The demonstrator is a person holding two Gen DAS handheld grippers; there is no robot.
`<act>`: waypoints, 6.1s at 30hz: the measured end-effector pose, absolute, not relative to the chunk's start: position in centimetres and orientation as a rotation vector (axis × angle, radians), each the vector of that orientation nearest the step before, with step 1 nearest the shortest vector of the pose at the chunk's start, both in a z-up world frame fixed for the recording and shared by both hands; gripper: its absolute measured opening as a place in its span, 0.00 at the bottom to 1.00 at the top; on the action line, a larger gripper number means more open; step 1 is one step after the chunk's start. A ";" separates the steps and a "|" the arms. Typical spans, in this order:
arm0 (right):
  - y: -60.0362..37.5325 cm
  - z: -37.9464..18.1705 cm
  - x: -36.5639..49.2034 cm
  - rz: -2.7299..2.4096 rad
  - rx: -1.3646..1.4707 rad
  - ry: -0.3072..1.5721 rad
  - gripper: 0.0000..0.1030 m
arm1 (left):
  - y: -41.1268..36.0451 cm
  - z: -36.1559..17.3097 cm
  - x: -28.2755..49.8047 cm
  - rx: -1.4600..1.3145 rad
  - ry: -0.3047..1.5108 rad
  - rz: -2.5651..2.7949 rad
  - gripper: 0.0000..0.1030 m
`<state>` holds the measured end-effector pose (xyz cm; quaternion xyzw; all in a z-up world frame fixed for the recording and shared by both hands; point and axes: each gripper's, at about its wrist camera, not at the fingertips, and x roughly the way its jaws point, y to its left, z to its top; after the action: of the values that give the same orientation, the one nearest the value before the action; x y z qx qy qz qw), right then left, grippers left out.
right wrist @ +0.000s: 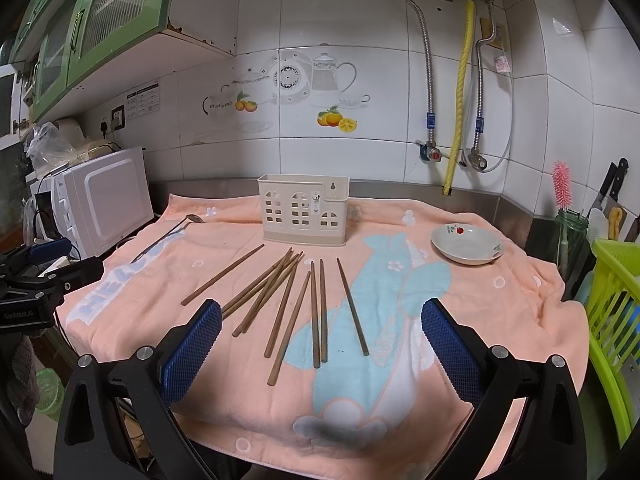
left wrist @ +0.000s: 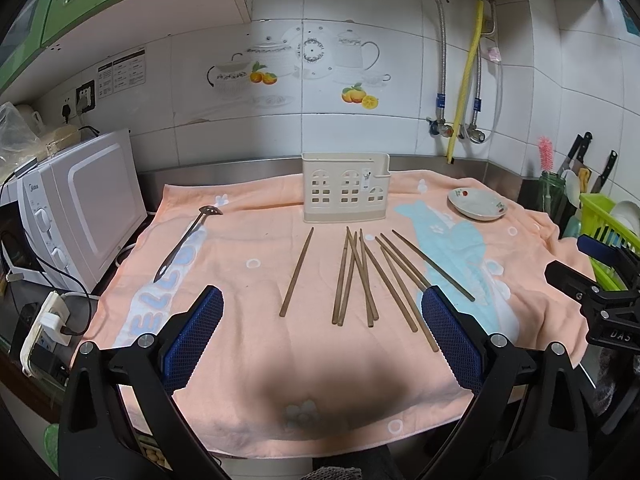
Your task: Organize utensils
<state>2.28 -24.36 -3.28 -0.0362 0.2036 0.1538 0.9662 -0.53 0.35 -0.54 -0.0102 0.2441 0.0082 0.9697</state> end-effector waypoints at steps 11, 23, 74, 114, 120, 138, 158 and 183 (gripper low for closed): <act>-24.5 -3.4 2.3 0.314 -0.072 0.415 0.94 | 0.4 -0.6 -0.4 -0.021 0.498 0.018 0.95; -24.4 -3.6 2.5 0.314 -0.070 0.420 0.94 | 0.2 -0.8 0.0 -0.022 0.506 0.024 0.95; -22.6 -10.7 12.3 0.311 -0.069 0.648 0.94 | 2.4 -8.1 10.6 -0.069 0.757 0.040 0.95; -23.3 -15.3 21.3 0.314 -0.028 0.803 0.47 | 6.3 -14.3 20.1 -0.151 0.907 -0.029 0.34; -23.0 -15.3 21.4 0.319 -0.036 0.799 0.43 | 6.5 -14.7 20.8 -0.157 0.912 -0.044 0.21; -22.9 -15.6 22.2 0.333 -0.060 0.816 0.33 | 5.9 -15.1 22.1 -0.098 0.937 -0.061 0.14; -22.9 -16.6 22.8 0.325 -0.075 0.847 0.23 | 5.3 -14.9 23.3 -0.021 1.019 -0.071 0.11; -22.3 -8.4 21.0 0.337 -0.088 0.633 0.02 | 5.2 -6.9 20.9 -0.026 0.843 -0.081 0.05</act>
<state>21.02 -22.30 -8.42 -0.0428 0.3099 0.1651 0.9354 20.86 5.18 -6.86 -0.0124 0.4089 -0.0395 0.9117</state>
